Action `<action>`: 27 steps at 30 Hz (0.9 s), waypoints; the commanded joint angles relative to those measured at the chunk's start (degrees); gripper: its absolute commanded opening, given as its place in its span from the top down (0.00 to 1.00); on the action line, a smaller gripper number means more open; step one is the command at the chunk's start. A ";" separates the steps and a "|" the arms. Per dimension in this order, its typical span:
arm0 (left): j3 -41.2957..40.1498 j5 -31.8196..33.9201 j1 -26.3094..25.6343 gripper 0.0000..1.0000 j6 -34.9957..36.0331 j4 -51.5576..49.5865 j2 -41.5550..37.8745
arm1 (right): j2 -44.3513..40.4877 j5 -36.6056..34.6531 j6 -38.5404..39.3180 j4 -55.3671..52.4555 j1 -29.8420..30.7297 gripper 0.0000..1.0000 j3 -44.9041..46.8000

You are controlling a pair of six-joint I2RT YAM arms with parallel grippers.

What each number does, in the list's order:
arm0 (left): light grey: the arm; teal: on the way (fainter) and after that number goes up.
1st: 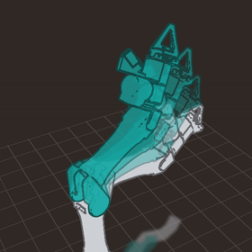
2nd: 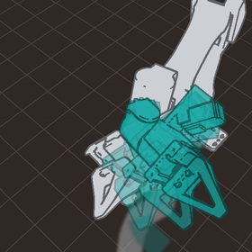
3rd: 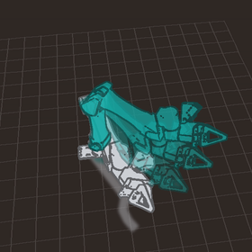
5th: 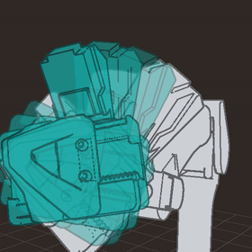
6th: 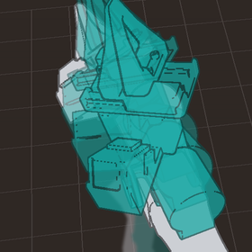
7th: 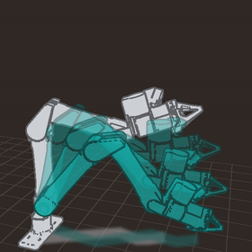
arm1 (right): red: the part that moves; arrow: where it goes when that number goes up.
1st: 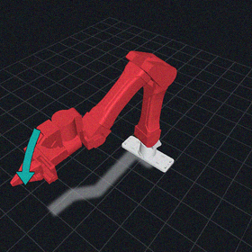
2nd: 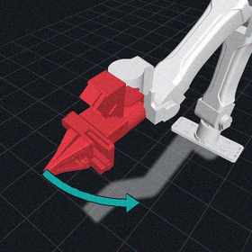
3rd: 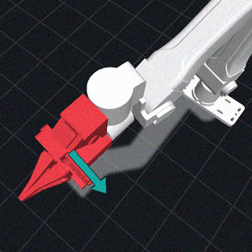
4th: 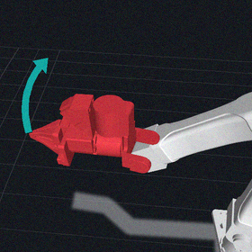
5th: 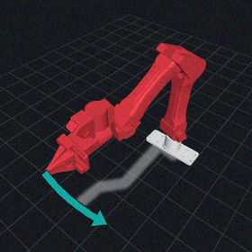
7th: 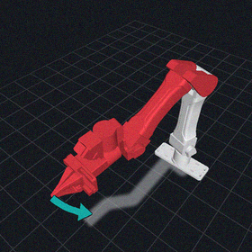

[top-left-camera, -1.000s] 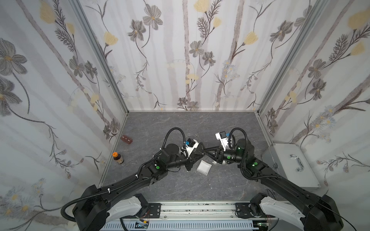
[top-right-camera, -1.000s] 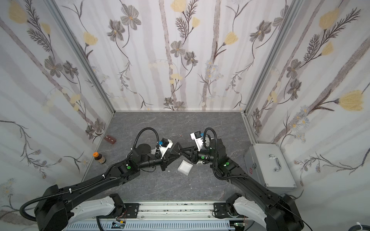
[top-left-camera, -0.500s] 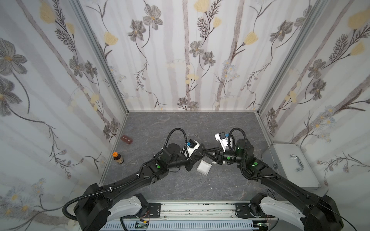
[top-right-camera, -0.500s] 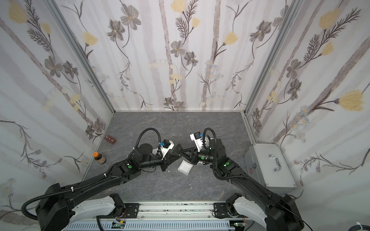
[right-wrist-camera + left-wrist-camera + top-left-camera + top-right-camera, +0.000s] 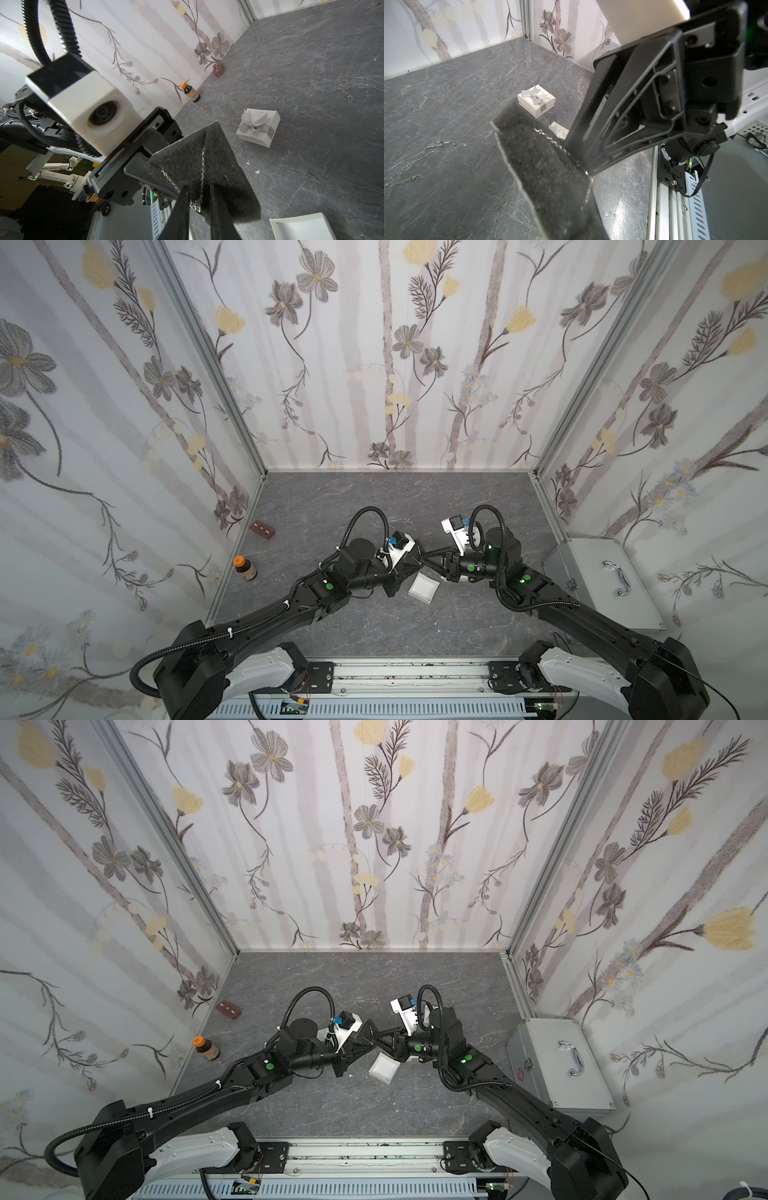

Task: Take the necklace out of the lift-off lid jewelry box
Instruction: Pick up the necklace from the inner lining.

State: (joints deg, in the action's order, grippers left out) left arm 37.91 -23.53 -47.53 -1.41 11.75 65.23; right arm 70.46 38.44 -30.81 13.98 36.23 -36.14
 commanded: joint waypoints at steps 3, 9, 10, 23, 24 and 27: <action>0.12 0.52 0.11 1.00 1.28 0.05 -0.17 | 1.17 -0.44 0.22 1.60 0.40 0.86 -0.95; -0.42 3.05 0.11 1.00 1.43 -0.20 -0.29 | 0.94 -1.15 0.57 0.38 0.50 0.91 -1.21; -0.56 4.05 0.07 1.00 1.42 -0.23 -0.24 | 0.68 -1.51 0.73 -0.19 0.51 0.92 -1.21; -2.42 10.69 0.07 1.00 3.20 -1.42 -0.36 | -1.16 -3.38 1.39 -2.80 0.36 0.99 -1.81; -2.57 10.29 0.09 1.00 3.36 -1.53 -0.45 | -1.07 -3.05 1.17 -2.47 0.38 1.00 -1.97; -2.57 9.71 0.07 1.00 4.09 -2.28 -0.39 | -0.77 -1.96 0.24 -1.04 0.38 1.00 -2.48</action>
State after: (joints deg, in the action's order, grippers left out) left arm 35.44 -13.54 -47.53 1.39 9.85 65.04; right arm 69.36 35.73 -30.22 10.98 36.69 -37.85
